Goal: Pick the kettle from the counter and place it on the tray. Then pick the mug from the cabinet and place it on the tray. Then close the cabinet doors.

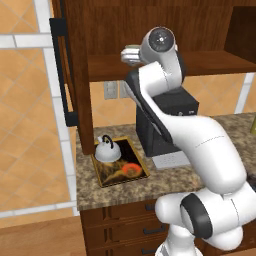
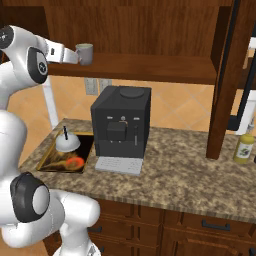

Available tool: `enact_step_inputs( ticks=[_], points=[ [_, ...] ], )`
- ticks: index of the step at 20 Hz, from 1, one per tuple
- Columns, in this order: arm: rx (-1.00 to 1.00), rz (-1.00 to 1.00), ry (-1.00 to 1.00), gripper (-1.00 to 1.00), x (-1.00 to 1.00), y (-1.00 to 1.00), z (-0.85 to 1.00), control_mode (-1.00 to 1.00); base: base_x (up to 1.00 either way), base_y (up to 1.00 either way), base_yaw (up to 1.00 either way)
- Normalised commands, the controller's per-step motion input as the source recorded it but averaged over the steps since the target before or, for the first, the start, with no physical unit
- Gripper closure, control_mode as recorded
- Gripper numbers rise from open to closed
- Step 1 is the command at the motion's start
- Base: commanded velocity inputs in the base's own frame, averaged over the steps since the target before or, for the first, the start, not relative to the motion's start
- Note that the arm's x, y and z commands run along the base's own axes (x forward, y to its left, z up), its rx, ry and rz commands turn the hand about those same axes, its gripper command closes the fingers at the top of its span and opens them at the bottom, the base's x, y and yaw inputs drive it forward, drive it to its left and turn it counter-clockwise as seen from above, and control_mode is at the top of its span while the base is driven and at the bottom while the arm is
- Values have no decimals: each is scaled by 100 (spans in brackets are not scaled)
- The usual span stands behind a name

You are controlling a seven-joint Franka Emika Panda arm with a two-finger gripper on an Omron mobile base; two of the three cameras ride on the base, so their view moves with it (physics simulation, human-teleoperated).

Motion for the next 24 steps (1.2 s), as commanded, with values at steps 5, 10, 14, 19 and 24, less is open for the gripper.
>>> enact_step_inputs(
  ticks=[5,10,14,19,24],
  points=[
    [2,-4,5,-100,56,0,-8,-100,0,0,0],
    [0,-2,0,-100,51,0,-8,-100,0,0,0],
    [0,0,1,-100,51,4,0,-100,0,0,0],
    [0,0,1,-100,47,15,0,-100,0,0,0],
    [-1,0,1,-100,40,12,-5,-100,0,0,0]
  ],
)
